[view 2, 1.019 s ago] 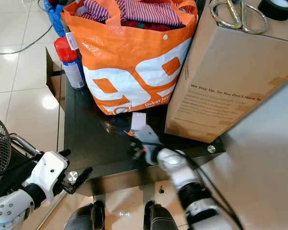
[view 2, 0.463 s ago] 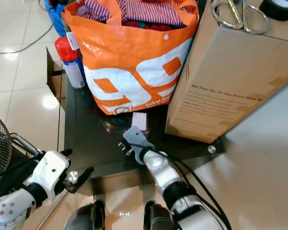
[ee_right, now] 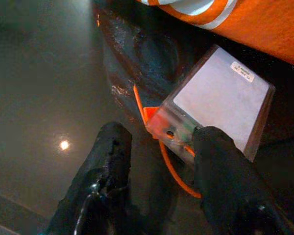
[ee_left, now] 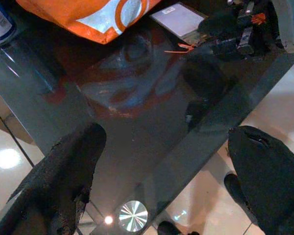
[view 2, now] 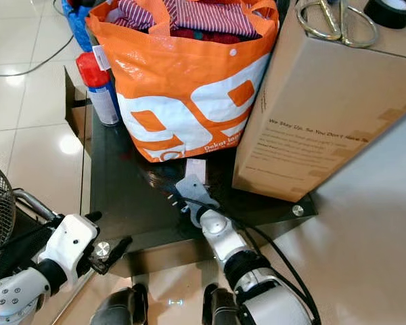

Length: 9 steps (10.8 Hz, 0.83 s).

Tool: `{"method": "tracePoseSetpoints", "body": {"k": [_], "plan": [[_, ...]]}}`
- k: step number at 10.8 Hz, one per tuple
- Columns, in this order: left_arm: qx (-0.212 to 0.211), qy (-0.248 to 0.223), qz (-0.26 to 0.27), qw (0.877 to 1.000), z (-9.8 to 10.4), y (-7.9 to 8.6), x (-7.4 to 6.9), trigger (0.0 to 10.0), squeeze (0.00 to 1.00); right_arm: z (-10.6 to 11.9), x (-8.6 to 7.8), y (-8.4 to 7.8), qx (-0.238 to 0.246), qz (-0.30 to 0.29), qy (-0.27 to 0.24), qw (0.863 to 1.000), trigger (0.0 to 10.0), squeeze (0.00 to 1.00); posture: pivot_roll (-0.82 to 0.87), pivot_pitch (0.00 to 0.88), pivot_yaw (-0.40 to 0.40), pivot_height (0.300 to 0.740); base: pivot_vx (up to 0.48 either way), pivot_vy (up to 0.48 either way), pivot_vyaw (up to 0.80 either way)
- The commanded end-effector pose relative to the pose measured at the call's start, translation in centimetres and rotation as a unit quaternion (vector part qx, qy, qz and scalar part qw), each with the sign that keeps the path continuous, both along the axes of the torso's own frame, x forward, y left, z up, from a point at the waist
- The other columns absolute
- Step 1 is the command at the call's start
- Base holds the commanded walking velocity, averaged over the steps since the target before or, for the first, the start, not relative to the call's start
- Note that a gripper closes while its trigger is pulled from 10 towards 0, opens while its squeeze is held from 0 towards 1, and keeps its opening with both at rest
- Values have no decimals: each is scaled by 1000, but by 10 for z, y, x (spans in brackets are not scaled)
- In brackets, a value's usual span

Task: Hang keys on a hook

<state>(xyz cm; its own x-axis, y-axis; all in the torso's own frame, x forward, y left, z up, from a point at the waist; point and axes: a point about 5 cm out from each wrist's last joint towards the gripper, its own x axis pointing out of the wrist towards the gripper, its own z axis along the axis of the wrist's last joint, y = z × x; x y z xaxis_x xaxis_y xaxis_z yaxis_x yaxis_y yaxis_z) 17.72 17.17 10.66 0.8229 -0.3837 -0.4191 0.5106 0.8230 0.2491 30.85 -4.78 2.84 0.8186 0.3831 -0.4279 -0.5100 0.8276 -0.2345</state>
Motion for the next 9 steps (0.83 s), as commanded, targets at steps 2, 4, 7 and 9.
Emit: {"method": "tracePoseSetpoints", "body": {"k": [2,4,7,9], "plan": [[-3,3,-7,1000,1,-2,-4,10000,698,-1,0,9,-2,8,11,1000,10000,0,100,261,-63,740,0,0,0],[-2,7,-10,1000,1,0,-7,10000,690,0,-1,17,9,31,26,999,10000,0,106,265,-59,740,0,0,0],[-4,12,-16,1000,0,-2,-7,10000,698,-5,-7,18,12,113,63,992,9373,0,106,253,-65,740,0,0,0],[-5,12,-16,1000,0,-4,-7,10000,694,-3,-12,10,41,186,61,980,7451,0,105,247,-68,740,0,0,0]]}}
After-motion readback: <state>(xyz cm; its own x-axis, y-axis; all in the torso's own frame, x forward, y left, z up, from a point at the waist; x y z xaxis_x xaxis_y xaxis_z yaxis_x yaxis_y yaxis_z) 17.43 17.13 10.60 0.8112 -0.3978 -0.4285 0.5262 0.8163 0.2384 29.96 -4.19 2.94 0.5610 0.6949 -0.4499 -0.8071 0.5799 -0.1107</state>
